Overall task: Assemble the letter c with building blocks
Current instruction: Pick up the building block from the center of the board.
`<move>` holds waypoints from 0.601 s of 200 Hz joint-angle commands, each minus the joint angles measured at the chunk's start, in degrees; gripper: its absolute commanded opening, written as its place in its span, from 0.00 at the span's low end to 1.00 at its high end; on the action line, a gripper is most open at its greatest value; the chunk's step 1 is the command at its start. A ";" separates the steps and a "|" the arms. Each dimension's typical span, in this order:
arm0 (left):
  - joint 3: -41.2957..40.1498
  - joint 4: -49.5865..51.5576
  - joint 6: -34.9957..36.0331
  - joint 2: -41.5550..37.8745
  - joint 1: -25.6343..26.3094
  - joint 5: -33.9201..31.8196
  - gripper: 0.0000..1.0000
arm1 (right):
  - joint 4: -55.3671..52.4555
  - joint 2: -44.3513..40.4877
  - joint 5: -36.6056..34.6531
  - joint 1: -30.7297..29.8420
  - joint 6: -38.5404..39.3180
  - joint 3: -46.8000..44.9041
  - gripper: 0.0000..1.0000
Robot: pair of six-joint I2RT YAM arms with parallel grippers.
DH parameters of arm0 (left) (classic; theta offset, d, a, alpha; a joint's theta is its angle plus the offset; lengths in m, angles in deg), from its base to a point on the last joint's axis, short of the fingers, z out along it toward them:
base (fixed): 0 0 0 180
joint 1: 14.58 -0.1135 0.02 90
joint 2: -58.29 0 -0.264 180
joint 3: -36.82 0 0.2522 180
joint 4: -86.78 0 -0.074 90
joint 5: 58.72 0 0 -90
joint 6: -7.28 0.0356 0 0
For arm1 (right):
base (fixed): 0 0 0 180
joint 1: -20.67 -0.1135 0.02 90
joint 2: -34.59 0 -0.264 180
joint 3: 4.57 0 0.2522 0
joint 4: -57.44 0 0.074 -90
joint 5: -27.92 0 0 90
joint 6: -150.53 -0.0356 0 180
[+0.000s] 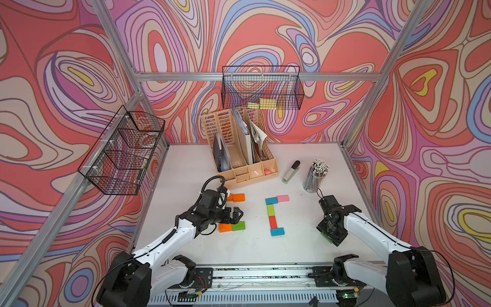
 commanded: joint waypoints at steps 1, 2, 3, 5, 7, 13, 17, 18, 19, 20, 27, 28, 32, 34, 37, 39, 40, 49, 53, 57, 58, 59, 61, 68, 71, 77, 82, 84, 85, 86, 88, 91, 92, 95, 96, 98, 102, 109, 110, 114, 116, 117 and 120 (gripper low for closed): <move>1.76 0.18 1.29 0.30 0.32 -1.07 0.99 | -1.03 -0.93 -1.99 0.20 -1.66 0.40 0.60; 1.78 0.15 1.30 0.31 0.32 -1.09 0.99 | -1.03 -0.94 -1.99 0.20 -1.69 0.40 0.60; 1.75 0.13 1.27 0.27 0.32 -1.10 0.99 | -1.07 -0.95 -1.99 0.20 -1.70 0.40 0.60; 1.72 0.12 1.24 0.31 0.35 -1.11 0.99 | -1.14 -0.95 -1.93 0.20 -1.71 0.44 0.60; 1.72 0.12 1.23 0.32 0.35 -1.14 0.99 | -1.12 -0.96 -1.98 0.20 -1.67 0.46 0.60; 1.69 0.11 1.24 0.32 0.39 -1.23 0.99 | -1.12 -0.96 -1.91 0.20 -1.78 0.41 0.60; 1.69 0.04 1.23 0.32 0.34 -1.21 1.00 | -1.11 -0.88 -1.98 0.20 -1.68 0.40 0.60; 1.61 0.03 1.27 0.32 0.38 -1.25 0.99 | -1.11 -0.83 -1.99 0.20 -1.65 0.44 0.60; 1.62 0.03 1.29 0.32 0.35 -1.27 0.99 | -1.11 -0.80 -1.99 0.16 -1.68 0.47 0.60; 1.62 0.03 1.30 0.32 0.34 -1.24 0.99 | -1.11 -0.79 -1.95 0.18 -1.66 0.48 0.61; 1.49 0.03 1.23 0.26 0.33 -1.12 0.99 | -1.11 -0.57 -1.78 0.20 -1.56 0.57 0.61; 1.51 -0.02 1.23 0.29 0.37 -1.16 0.99 | -1.15 -0.54 -1.76 0.20 -1.55 0.57 0.61; 1.45 -0.06 1.23 0.31 0.38 -1.08 0.99 | -1.05 -0.47 -1.73 0.20 -1.53 0.58 0.61; 1.47 -0.13 1.16 0.28 0.36 -1.08 0.99 | -1.07 -0.44 -1.73 0.18 -1.49 0.58 0.61; 1.52 -0.14 1.17 0.26 0.36 -1.08 0.99 | -0.97 -0.35 -1.56 0.20 -1.41 0.64 0.61; 1.47 -0.10 1.15 0.31 0.36 -1.11 0.99 | -0.94 -0.34 -1.56 0.20 -1.42 0.66 0.60; 1.50 -0.08 1.14 0.32 0.34 -1.07 0.99 | -0.98 -0.30 -1.47 0.16 -1.44 0.66 0.60; 1.56 0.09 1.23 0.12 0.34 -1.12 0.99 | -0.61 -0.16 -1.18 0.20 -1.21 0.70 0.58; 1.58 0.11 1.25 0.12 0.34 -1.19 1.00 | -0.39 -0.16 -1.09 0.15 -1.12 0.75 0.57; 1.56 0.24 1.25 0.06 0.39 -1.32 0.99 | -0.16 -0.16 -1.11 0.18 -1.04 0.75 0.57; 1.55 0.27 1.28 0.02 0.40 -1.35 0.99 | -0.11 -0.16 -1.11 0.19 -1.07 0.75 0.57; 1.54 0.32 1.25 0.00 0.36 -1.41 0.99 | -0.04 -0.16 -1.07 0.20 -1.09 0.75 0.57; 1.60 0.30 1.34 -0.09 0.33 -1.39 0.99 | 0.06 -0.16 -1.08 0.20 -1.10 0.75 0.57; 1.58 0.45 1.35 -0.19 0.33 -1.55 0.99 | 0.28 -0.16 -1.24 0.20 -1.13 0.80 0.56; 1.69 0.53 1.34 -0.18 0.34 -1.63 0.99 | 0.34 -0.12 -1.33 0.16 -1.11 0.83 0.56; 1.61 0.55 1.32 -0.20 0.32 -1.73 0.99 | 0.50 -0.06 -1.46 0.20 -1.03 0.85 0.55; 1.61 0.55 1.36 -0.18 0.39 -1.64 0.99 | 0.68 0.05 -1.70 0.20 -0.91 1.03 0.54; 1.56 0.55 1.35 -0.18 0.39 -1.64 0.99 | 0.79 0.09 -1.72 0.20 -0.88 1.02 0.54; 1.50 0.55 1.38 -0.19 0.35 -1.64 0.99 | 0.85 0.09 -1.77 0.20 -0.86 1.06 0.54; 1.52 0.55 1.35 -0.15 0.34 -1.69 0.99 | 0.88 0.10 -1.75 0.20 -0.85 1.08 0.54; 1.47 0.55 1.32 -0.15 0.33 -1.57 0.99 | 1.15 0.14 -1.69 0.16 -0.77 1.10 0.54; 1.45 0.51 1.38 -0.26 0.39 -1.60 0.99 | 1.36 0.23 -1.66 0.20 -0.68 1.10 0.54; 1.45 0.49 1.39 -0.23 0.36 -1.62 0.99 | 1.49 0.25 -1.56 0.20 -0.63 1.10 0.54; 1.43 0.47 1.34 -0.27 0.39 -1.60 0.99 | 1.83 0.34 -1.48 0.20 -0.58 1.16 0.54; 1.44 0.47 1.37 -0.28 0.36 -1.58 0.99 | 1.94 0.39 -1.43 0.20 -0.58 1.17 0.54; 1.45 0.47 1.39 -0.25 0.38 -1.56 0.99 | 2.11 0.48 -1.35 0.20 -0.55 1.19 0.55; 1.45 0.47 1.32 -0.22 0.35 -1.61 1.00 | 2.55 0.61 -1.29 0.20 -0.55 1.23 0.54; 1.42 0.39 1.30 -0.18 0.34 -1.52 0.99 | 3.18 1.00 -1.11 0.20 -0.43 1.36 0.54; 1.39 0.38 1.31 -0.19 0.33 -1.49 0.99 | 3.28 1.03 -1.07 0.20 -0.37 1.36 0.54; 1.32 0.38 1.28 -0.14 0.33 -1.47 0.99 | 3.84 1.27 -0.99 0.20 -0.05 1.45 0.54; 1.35 0.38 1.28 -0.08 0.37 -1.47 0.99 | 4.19 1.42 -0.78 0.20 0.22 1.45 0.54; 1.36 0.38 1.30 -0.10 0.35 -1.47 0.99 | 4.35 1.51 -0.68 0.20 0.30 1.45 0.54; 1.35 0.38 1.29 -0.05 0.35 -1.47 0.99 | 4.83 1.76 -0.63 0.16 0.56 1.45 0.54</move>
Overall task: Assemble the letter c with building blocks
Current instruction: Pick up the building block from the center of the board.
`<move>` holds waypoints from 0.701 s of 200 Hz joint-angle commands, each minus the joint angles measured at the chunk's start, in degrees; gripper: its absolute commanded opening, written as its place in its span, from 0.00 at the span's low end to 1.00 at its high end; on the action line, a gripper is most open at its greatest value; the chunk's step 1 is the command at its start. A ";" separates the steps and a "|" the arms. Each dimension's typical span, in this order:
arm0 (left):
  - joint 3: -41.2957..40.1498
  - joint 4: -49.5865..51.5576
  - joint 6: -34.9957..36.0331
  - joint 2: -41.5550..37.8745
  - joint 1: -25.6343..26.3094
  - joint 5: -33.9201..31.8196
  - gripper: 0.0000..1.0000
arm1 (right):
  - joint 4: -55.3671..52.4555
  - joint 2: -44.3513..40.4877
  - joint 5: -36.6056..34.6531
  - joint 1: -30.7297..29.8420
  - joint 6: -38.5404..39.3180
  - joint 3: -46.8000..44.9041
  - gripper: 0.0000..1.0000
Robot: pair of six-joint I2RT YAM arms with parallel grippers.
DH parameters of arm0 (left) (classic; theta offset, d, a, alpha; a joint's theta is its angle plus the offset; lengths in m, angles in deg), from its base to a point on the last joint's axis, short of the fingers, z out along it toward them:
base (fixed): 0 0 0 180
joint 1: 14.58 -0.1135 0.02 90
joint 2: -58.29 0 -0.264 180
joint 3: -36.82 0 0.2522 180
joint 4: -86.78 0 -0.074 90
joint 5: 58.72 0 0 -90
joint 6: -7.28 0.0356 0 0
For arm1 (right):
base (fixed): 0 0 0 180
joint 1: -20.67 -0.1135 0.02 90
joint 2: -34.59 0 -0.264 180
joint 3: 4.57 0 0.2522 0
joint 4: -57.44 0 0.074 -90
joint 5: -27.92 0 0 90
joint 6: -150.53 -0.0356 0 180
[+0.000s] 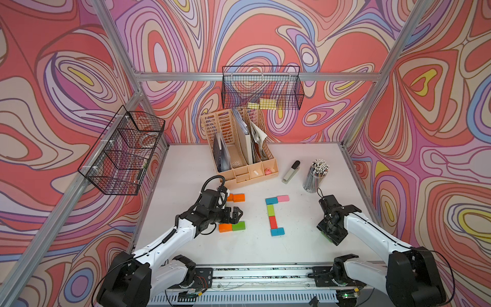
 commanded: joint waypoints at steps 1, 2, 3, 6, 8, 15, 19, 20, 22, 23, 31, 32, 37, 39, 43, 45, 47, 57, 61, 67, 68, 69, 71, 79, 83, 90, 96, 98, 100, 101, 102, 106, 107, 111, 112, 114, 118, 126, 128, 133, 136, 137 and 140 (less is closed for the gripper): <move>1.22 0.38 0.49 0.01 0.34 -0.70 0.99 | 3.65 1.41 -0.06 0.16 1.09 1.39 0.54; 1.23 0.38 0.48 0.03 0.33 -0.70 0.99 | 3.81 1.48 0.04 0.17 1.16 1.41 0.54; 1.18 0.38 0.51 0.05 0.33 -0.66 0.99 | 3.98 1.60 0.04 0.17 1.23 1.42 0.54; 1.22 0.38 0.51 0.01 0.32 -0.67 0.99 | 4.38 1.89 0.31 0.18 1.49 1.52 0.54; 1.23 0.38 0.54 0.03 0.37 -0.67 1.00 | 4.69 2.12 0.51 0.14 1.66 1.59 0.54; 1.14 0.36 0.46 0.06 0.33 -0.66 0.99 | 5.67 2.86 1.33 0.11 2.37 1.86 0.54; 1.14 0.38 0.53 0.09 0.36 -0.70 0.99 | 5.99 3.30 1.77 -0.03 2.79 2.07 0.54; 1.10 0.38 0.54 0.08 0.39 -0.70 0.99 | 6.12 3.48 1.92 -0.10 2.88 2.10 0.53; 1.11 0.38 0.50 0.06 0.36 -0.70 0.99 | 6.27 3.70 2.08 -0.31 3.13 2.22 0.53; 1.13 0.38 0.53 0.06 0.34 -0.75 0.99 | 6.40 3.81 2.16 -0.41 3.19 2.31 0.53; 1.12 0.47 0.60 -0.01 0.34 -0.87 0.99 | 6.73 4.70 2.44 -1.52 3.96 3.04 0.53; 1.09 0.47 0.62 0.03 0.33 -0.92 0.99 | 6.76 4.84 2.52 -1.68 4.04 3.16 0.53; 1.07 0.55 0.59 -0.03 0.37 -1.09 0.99 | 6.77 5.43 2.47 -2.57 4.67 3.72 0.53; 1.13 0.62 0.56 -0.05 0.34 -1.17 0.99 | 6.72 5.60 2.45 -3.03 4.90 4.09 0.53; 1.14 0.68 0.66 -0.03 0.32 -1.19 0.99 | 6.51 6.11 2.20 -3.82 5.33 4.74 0.53; 1.14 0.65 0.64 -0.05 0.35 -1.15 0.99 | 6.37 6.36 2.10 -4.20 5.57 5.03 0.53; 1.14 0.64 0.64 -0.10 0.37 -1.14 0.99 | 6.35 6.55 1.90 -4.63 5.91 5.39 0.53; 1.14 0.64 0.68 -0.10 0.34 -1.15 0.99 | 6.23 7.77 1.63 -6.24 7.89 6.85 0.53; 1.14 0.64 0.68 -0.03 0.33 -1.06 0.99 | 6.60 8.25 2.07 -6.69 8.88 7.32 0.53; 1.14 0.56 0.66 0.06 0.39 -1.00 0.99 | 7.46 8.92 3.13 -7.18 10.72 7.78 0.54; 1.14 0.56 0.65 0.06 0.36 -0.98 0.99 | 7.61 8.97 3.44 -7.24 10.98 7.86 0.54; 1.14 0.55 0.69 0.06 0.34 -1.02 0.99 | 7.68 9.17 3.68 -7.35 11.20 7.94 0.54; 1.14 0.55 0.65 0.10 0.33 -0.98 0.99 | 7.84 9.41 4.12 -7.48 11.65 8.05 0.54; 1.14 0.47 0.67 0.08 0.33 -0.85 0.99 | 8.25 10.41 5.25 -8.06 13.47 8.68 0.55; 1.21 0.38 0.64 0.24 0.33 -0.79 0.99 | 8.23 10.71 5.51 -8.43 14.38 9.02 0.55; 1.20 0.38 0.68 0.38 0.35 -0.77 0.99 | 8.20 11.10 5.75 -9.05 15.95 9.52 0.55; 1.23 0.38 0.64 0.41 0.38 -0.71 0.99 | 8.00 11.16 5.91 -9.57 17.24 9.96 0.55; 1.23 0.38 0.64 0.37 0.34 -0.68 0.99 | 7.90 11.16 5.93 -9.68 17.71 10.13 0.55; 1.23 0.38 0.66 0.36 0.39 -0.63 0.99 | 7.79 11.09 5.94 -9.82 18.07 10.20 0.55; 1.23 0.38 0.65 0.34 0.36 -0.67 0.99 | 7.77 11.07 5.94 -9.92 18.26 10.26 0.55; 1.23 0.38 0.64 0.38 0.39 -0.68 0.99 | 7.72 11.06 5.94 -9.97 18.40 10.37 0.55; 1.22 0.38 0.64 0.40 0.40 -0.70 0.99 | 7.55 10.81 6.07 -10.15 19.21 10.53 0.55; 1.23 0.38 0.64 0.41 0.36 -0.70 0.99 | 7.52 10.80 6.09 -10.22 19.40 10.60 0.55; 1.20 0.38 0.67 0.38 0.35 -0.70 0.99 | 7.11 10.56 6.26 -10.32 20.09 10.86 0.55; 1.17 0.38 0.65 0.40 0.34 -0.75 1.00 | 7.08 10.49 6.27 -10.30 20.24 10.89 0.55; 1.22 0.42 0.71 0.32 0.33 -0.71 1.00 | 6.90 10.38 6.35 -10.35 20.57 11.07 0.55; 1.30 0.42 0.66 0.32 0.40 -0.71 0.99 | 6.46 10.13 6.48 -10.45 21.26 11.42 0.55; 1.32 0.38 0.65 0.32 0.37 -0.70 0.99 | 5.49 9.66 6.34 -10.67 22.64 12.16 0.55; 1.30 0.38 0.69 0.28 0.38 -0.68 0.99 | 5.23 9.58 6.30 -10.71 22.97 12.35 0.55; 1.32 0.34 0.65 0.27 0.36 -0.69 0.99 | 4.69 9.28 6.20 -10.83 23.85 12.78 0.55; 1.31 0.23 0.60 0.27 0.33 -0.59 0.99 | 4.39 9.05 6.13 -11.03 24.27 13.04 0.55; 1.27 0.22 0.62 0.25 0.37 -0.60 0.99 | 4.36 9.04 6.12 -11.09 24.48 13.12 0.55; 1.31 0.16 0.56 0.36 0.37 -0.55 0.99 | 4.12 8.88 6.14 -11.19 24.95 13.33 0.55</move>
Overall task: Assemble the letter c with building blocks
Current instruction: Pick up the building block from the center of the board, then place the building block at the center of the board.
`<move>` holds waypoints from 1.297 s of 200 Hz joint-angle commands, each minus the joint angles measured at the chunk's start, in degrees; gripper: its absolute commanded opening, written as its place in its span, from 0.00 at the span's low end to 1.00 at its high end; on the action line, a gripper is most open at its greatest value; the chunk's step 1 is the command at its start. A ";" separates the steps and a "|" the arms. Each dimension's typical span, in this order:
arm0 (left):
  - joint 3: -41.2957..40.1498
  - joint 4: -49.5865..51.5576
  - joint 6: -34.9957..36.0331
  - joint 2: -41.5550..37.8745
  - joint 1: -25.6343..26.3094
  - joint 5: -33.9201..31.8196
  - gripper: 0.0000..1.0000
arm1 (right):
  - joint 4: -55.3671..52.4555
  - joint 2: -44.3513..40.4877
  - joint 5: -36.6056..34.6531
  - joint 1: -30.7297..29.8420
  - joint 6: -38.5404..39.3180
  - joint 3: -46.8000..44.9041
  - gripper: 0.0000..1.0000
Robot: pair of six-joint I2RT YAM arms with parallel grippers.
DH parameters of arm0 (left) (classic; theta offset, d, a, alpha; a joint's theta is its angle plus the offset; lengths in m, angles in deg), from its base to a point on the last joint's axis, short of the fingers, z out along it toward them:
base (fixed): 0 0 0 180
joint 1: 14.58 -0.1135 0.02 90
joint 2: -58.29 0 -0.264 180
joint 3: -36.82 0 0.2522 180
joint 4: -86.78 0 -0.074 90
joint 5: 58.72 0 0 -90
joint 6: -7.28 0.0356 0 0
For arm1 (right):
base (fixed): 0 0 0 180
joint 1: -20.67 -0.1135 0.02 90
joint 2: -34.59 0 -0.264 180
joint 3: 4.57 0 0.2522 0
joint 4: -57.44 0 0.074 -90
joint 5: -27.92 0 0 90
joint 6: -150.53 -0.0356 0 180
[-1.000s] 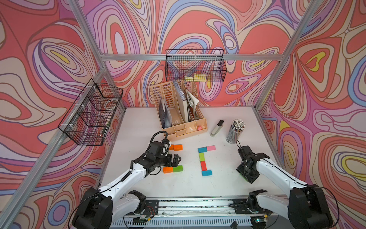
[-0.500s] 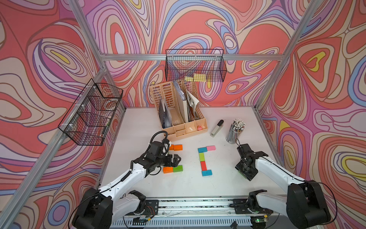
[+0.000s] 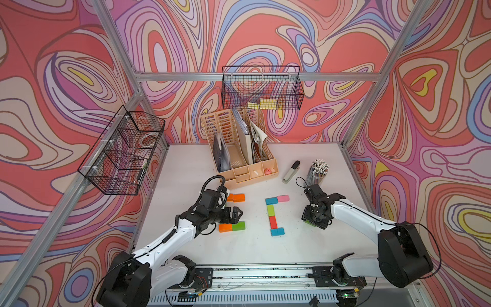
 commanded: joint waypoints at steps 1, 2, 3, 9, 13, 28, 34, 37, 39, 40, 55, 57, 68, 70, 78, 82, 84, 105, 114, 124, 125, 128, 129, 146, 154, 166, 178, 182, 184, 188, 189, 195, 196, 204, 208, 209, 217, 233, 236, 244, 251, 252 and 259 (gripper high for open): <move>1.32 0.14 0.53 0.34 0.39 -0.08 0.99 | -2.31 -1.89 0.27 -0.97 6.59 2.58 0.55; 1.32 0.13 0.53 0.35 0.36 -0.01 0.99 | -2.37 -1.92 0.26 -1.00 6.75 2.62 0.55; 1.32 0.12 0.53 0.32 0.34 -0.01 0.99 | -2.44 -1.98 0.26 -1.07 6.91 2.68 0.55; 1.26 0.01 0.53 0.44 0.35 0.22 0.99 | -2.91 -2.20 0.21 -1.32 8.06 3.01 0.55; 1.31 -0.06 0.45 0.46 0.34 0.37 0.99 | -3.14 -2.28 0.13 -1.47 8.61 3.25 0.55; 1.30 -0.32 0.53 0.63 0.33 0.44 0.99 | -2.44 -2.45 1.24 -2.65 10.07 3.62 0.55; 1.31 -0.28 0.51 0.69 0.34 0.42 0.99 | -2.54 -2.23 1.22 -3.31 10.50 3.87 0.55; 1.30 -0.24 0.47 0.69 0.33 0.42 0.99 | -2.84 -2.06 0.97 -3.59 10.63 4.07 0.55; 1.36 -0.24 0.49 0.71 0.32 0.42 0.99 | -3.13 -1.87 0.81 -3.78 10.67 4.33 0.55; 1.38 -0.24 0.51 0.72 0.37 0.42 0.99 | -3.26 -1.73 0.66 -3.86 10.68 4.41 0.55; 1.38 0.02 0.53 0.53 0.37 0.42 0.99 | -4.95 -0.13 -0.47 -5.67 11.62 5.71 0.55; 1.36 0.02 0.53 0.54 0.34 0.42 0.99 | -5.15 0.00 -0.83 -5.91 11.64 5.97 0.55; 1.32 0.11 0.51 0.25 0.33 0.39 0.99 | -6.11 0.77 -1.90 -7.25 11.80 6.66 0.55; 1.32 0.11 0.46 0.18 0.32 0.41 0.99 | -6.19 0.86 -2.11 -7.45 11.75 6.69 0.55; 1.21 0.12 0.49 0.02 0.33 0.42 0.99 | -6.45 1.29 -2.65 -8.35 11.83 6.87 0.55; 1.23 0.12 0.47 -0.13 0.32 0.42 0.99 | -6.48 1.38 -2.90 -8.76 11.87 6.87 0.55; 1.23 0.11 0.45 -0.20 0.37 0.42 0.99 | -6.45 1.45 -3.02 -8.94 11.86 6.87 0.55; 0.98 0.03 0.29 -0.42 0.33 0.66 0.99 | -5.63 1.99 -3.17 -11.28 12.28 6.70 0.55; 1.05 -0.04 0.28 -0.40 0.33 0.85 0.99 | -5.51 2.39 -3.38 -12.33 12.36 6.79 0.55; 1.05 -0.06 0.25 -0.39 0.33 1.02 0.99 | -5.30 2.69 -3.57 -13.34 12.44 6.88 0.55; 1.05 -0.10 0.21 -0.36 0.37 1.07 0.99 | -5.27 2.70 -3.55 -13.43 12.49 6.92 0.55; 1.05 -0.14 0.18 -0.34 0.34 1.11 0.99 | -5.19 2.83 -3.53 -13.78 12.58 6.86 0.55; 1.05 -0.15 0.18 -0.34 0.33 1.12 0.99 | -5.17 2.85 -3.53 -13.87 12.64 6.82 0.55; 1.05 -0.15 0.11 -0.51 0.37 1.27 0.99 | -4.21 3.25 -3.44 -15.24 13.13 6.79 0.55; 1.05 -0.16 0.11 -0.63 0.37 1.25 0.99 | -3.84 3.54 -3.34 -15.78 13.47 6.74 0.55; 0.97 -0.15 0.09 -0.70 0.35 1.17 0.99 | -3.75 4.19 -3.40 -16.24 13.91 6.87 0.54; 0.90 -0.15 0.13 -0.77 0.35 1.20 0.99 | -3.53 4.63 -3.18 -16.55 14.20 6.79 0.54; 0.95 -0.15 0.10 -0.77 0.33 1.21 1.00 | -3.32 4.83 -3.04 -16.66 14.28 6.79 0.54; 0.96 -0.15 0.13 -0.77 0.35 1.21 0.99 | -3.20 4.93 -2.96 -16.72 14.35 6.79 0.54; 0.97 -0.19 0.10 -0.79 0.35 1.24 0.99 | -2.90 4.99 -2.79 -16.88 14.50 6.70 0.54; 0.92 -0.21 0.09 -0.82 0.34 1.27 0.99 | -2.84 5.03 -2.76 -16.91 14.52 6.75 0.55; 0.97 -0.21 0.09 -0.78 0.34 1.25 0.99 | -2.33 5.10 -2.44 -17.10 14.72 6.55 0.55; 0.97 -0.18 0.09 -0.86 0.33 1.27 0.99 | -2.20 5.09 -2.41 -17.15 14.73 6.49 0.55; 0.97 -0.15 0.09 -0.86 0.33 1.29 0.99 | -1.65 5.20 -1.94 -17.45 14.90 6.31 0.55; 0.88 -0.14 0.07 -0.91 0.34 1.26 0.99 | -1.43 5.32 -1.73 -17.62 15.05 6.22 0.55; 0.88 -0.14 0.04 -0.89 0.33 1.28 0.99 | -1.36 5.33 -1.66 -17.64 15.06 6.19 0.55; 0.88 -0.17 0.00 -0.99 0.35 1.29 0.99 | -1.01 5.44 -1.31 -17.90 15.32 5.96 0.55; 0.79 -0.22 0.00 -1.05 0.33 1.26 0.99 | -0.53 5.75 -0.87 -18.34 15.56 5.61 0.56; 0.79 -0.22 0.00 -1.04 0.32 1.29 0.99 | -0.42 5.78 -0.81 -18.42 15.64 5.56 0.56; 0.79 -0.26 0.00 -1.05 0.36 1.36 0.99 | -0.16 5.95 -0.46 -18.60 15.61 5.35 0.56; 0.79 -0.32 0.00 -1.04 0.33 1.38 0.99 | 0.02 6.10 -0.17 -18.75 15.52 5.21 0.56; 0.79 -0.32 0.00 -1.08 0.33 1.34 0.99 | 0.03 6.12 -0.18 -18.77 15.52 5.16 0.56; 0.79 -0.32 0.00 -1.04 0.34 1.38 0.99 | -0.05 6.29 -0.10 -18.87 15.43 5.04 0.56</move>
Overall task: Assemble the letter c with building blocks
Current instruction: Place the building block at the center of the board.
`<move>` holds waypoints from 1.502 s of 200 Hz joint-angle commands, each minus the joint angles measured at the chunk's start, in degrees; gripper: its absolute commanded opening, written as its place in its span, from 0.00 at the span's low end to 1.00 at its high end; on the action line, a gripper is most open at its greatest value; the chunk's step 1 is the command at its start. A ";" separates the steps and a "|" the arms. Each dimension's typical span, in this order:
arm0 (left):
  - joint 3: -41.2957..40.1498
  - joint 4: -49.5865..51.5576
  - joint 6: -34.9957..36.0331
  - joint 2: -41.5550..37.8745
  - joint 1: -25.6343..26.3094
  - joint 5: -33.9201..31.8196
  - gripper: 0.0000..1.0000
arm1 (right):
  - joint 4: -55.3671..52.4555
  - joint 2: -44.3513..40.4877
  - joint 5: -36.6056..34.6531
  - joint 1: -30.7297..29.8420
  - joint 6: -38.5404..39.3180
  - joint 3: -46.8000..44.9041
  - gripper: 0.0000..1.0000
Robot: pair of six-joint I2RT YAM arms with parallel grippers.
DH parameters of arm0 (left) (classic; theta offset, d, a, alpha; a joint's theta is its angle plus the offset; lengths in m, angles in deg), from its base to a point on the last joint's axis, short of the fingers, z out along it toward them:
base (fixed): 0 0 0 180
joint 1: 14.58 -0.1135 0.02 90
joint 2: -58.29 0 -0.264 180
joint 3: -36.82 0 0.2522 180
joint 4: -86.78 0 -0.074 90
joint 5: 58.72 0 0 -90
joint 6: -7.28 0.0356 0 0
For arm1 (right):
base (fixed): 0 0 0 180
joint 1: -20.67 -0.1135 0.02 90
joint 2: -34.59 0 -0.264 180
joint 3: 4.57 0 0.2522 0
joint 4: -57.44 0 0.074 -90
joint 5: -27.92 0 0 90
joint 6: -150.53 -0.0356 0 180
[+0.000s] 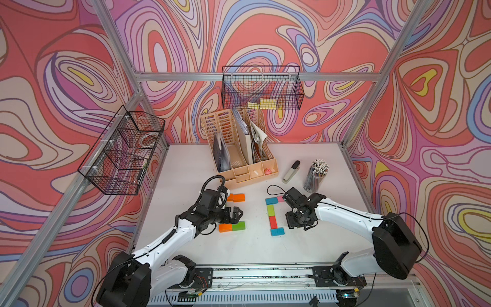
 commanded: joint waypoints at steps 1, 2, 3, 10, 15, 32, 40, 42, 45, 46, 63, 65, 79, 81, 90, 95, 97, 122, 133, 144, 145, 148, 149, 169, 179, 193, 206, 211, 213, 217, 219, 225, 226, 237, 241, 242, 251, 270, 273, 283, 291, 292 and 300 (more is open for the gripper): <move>0.79 -0.32 0.02 -0.84 0.33 0.46 0.99 | 1.30 0.99 0.95 -0.71 0.50 -0.80 0.56; 0.79 -0.32 0.02 -0.84 0.33 0.46 0.99 | 1.32 1.04 0.93 -0.72 0.48 -0.83 0.56; 0.79 -0.32 0.02 -0.89 0.37 0.46 0.99 | 1.29 1.06 0.92 -0.72 0.47 -0.84 0.56; 0.79 -0.32 -0.06 -0.89 0.37 0.53 0.99 | 1.24 1.37 0.97 -0.80 0.24 -0.93 0.56; 0.73 -0.32 -0.06 -0.89 0.41 0.49 0.99 | 1.23 1.48 1.18 -0.80 0.15 -0.92 0.56; 0.70 -0.49 -0.06 -0.80 0.39 0.65 0.99 | 1.29 1.95 1.91 -0.98 -0.23 -1.10 0.56; 0.70 -0.50 -0.04 -0.84 0.41 0.72 0.99 | 1.26 2.13 2.07 -1.06 -0.45 -1.11 0.56; 0.70 -0.50 -0.06 -0.82 0.35 0.73 0.99 | 1.21 2.21 2.08 -1.07 -0.45 -1.09 0.56; 0.70 -0.50 -0.06 -0.76 0.35 0.66 0.99 | 1.17 2.18 2.05 -1.02 -0.56 -1.11 0.56; 0.75 -0.50 -0.06 -0.76 0.34 0.66 0.99 | 1.13 2.21 2.05 -1.05 -0.58 -1.11 0.56; 0.71 -0.59 -0.07 -0.76 0.33 0.82 0.99 | 1.06 2.22 2.39 -1.16 -0.90 -1.19 0.57; 0.70 -0.59 -0.07 -0.80 0.35 0.88 0.99 | 1.07 2.23 2.38 -1.16 -1.00 -1.20 0.57; 0.68 -0.59 -0.10 -0.80 0.41 0.90 0.99 | 0.69 2.52 2.64 -1.20 -1.60 -1.28 0.58; 0.70 -0.59 -0.07 -0.77 0.39 0.88 0.99 | 0.72 2.54 2.73 -1.21 -1.64 -1.27 0.58; 0.70 -0.59 -0.09 -0.79 0.35 0.96 0.99 | 0.77 2.74 3.14 -1.20 -1.90 -1.36 0.58; 0.69 -0.59 -0.08 -0.77 0.37 0.95 0.99 | 0.89 2.76 3.35 -1.25 -1.86 -1.47 0.59; 0.70 -0.59 -0.14 -0.76 0.34 1.03 0.99 | 1.01 2.71 3.43 -1.27 -1.95 -1.53 0.59; 0.57 -0.68 -0.24 -0.81 0.32 1.05 0.99 | 1.79 2.33 4.15 -1.24 -2.27 -2.42 0.59; 0.53 -0.67 -0.24 -0.81 0.36 1.08 0.99 | 1.87 2.38 4.22 -1.24 -2.39 -2.51 0.60; 0.53 -0.74 -0.23 -0.75 0.33 1.17 0.99 | 1.79 2.44 4.04 -1.29 -2.49 -2.49 0.63; 0.53 -0.75 -0.24 -0.71 0.33 1.12 0.99 | 1.79 2.47 4.06 -1.27 -2.51 -2.51 0.63; 0.57 -0.74 -0.24 -0.75 0.32 1.15 0.99 | 1.79 2.48 4.07 -1.25 -2.53 -2.52 0.64; 0.55 -0.75 -0.20 -0.75 0.32 1.12 0.99 | 1.79 2.44 4.07 -1.25 -2.49 -2.52 0.64; 0.62 -0.76 -0.23 -0.60 0.33 1.17 0.99 | 1.90 2.32 4.27 -1.25 -2.66 -2.68 0.67; 0.62 -0.76 -0.11 -0.49 0.33 1.01 0.99 | 2.04 2.15 4.47 -1.24 -2.68 -2.76 0.69; 0.63 -0.71 -0.15 -0.39 0.39 0.99 0.99 | 2.03 1.80 4.73 -1.24 -2.69 -2.70 0.74; 0.66 -0.72 -0.12 -0.38 0.35 0.98 0.99 | 1.90 1.38 4.68 -1.24 -2.66 -2.75 0.76; 0.68 -0.73 -0.15 -0.35 0.33 0.93 0.99 | 1.88 1.18 4.63 -1.24 -2.83 -2.70 0.76; 0.70 -0.73 -0.11 -0.39 0.32 0.98 0.99 | 1.83 1.07 4.67 -1.24 -2.87 -2.74 0.76; 0.70 -0.68 -0.12 -0.37 0.39 0.98 0.99 | 1.74 0.89 4.61 -1.24 -2.91 -2.74 0.76; 0.64 -0.68 -0.15 -0.35 0.34 0.99 0.99 | 1.77 0.80 4.65 -1.24 -2.93 -2.77 0.76; 0.70 -0.68 -0.15 -0.39 0.33 0.96 0.99 | 1.42 0.53 4.68 -1.24 -3.10 -2.70 0.76; 0.70 -0.68 -0.15 -0.39 0.33 0.98 0.99 | 1.34 0.46 4.59 -1.24 -3.17 -2.70 0.76; 0.62 -0.68 -0.14 -0.44 0.37 0.91 0.99 | 0.71 -0.52 3.71 -1.24 -3.66 -2.43 0.74; 0.62 -0.68 -0.11 -0.43 0.33 0.88 0.99 | 0.48 -0.94 3.42 -1.24 -3.85 -2.34 0.73; 0.62 -0.68 -0.09 -0.46 0.33 0.89 0.99 | 0.47 -1.11 3.31 -1.24 -3.94 -2.30 0.72; 0.62 -0.70 -0.15 -0.36 0.33 0.96 0.99 | 0.04 -2.26 2.60 -1.24 -4.33 -2.05 0.71; 0.61 -0.94 -0.15 -0.27 0.33 1.07 0.99 | -1.28 -4.51 0.91 -0.93 -5.53 -1.49 0.70; 0.61 -0.92 -0.11 -0.31 0.36 1.06 0.99 | -1.67 -4.72 0.62 -0.78 -5.78 -1.38 0.70; 0.62 -0.94 -0.14 -0.38 0.35 1.14 0.99 | -2.67 -5.45 -0.29 0.34 -6.86 -1.16 0.70; 0.64 -0.90 -0.19 -0.34 0.32 1.17 0.99 | -3.90 -5.83 -0.94 1.74 -7.69 -0.86 0.70; 0.67 -0.92 -0.17 -0.33 0.32 1.17 0.99 | -4.00 -5.84 -1.02 2.05 -7.79 -0.86 0.69; 0.78 -0.94 -0.23 -0.38 0.32 1.11 0.99 | -5.22 -6.23 -1.87 3.90 -8.63 -0.62 0.70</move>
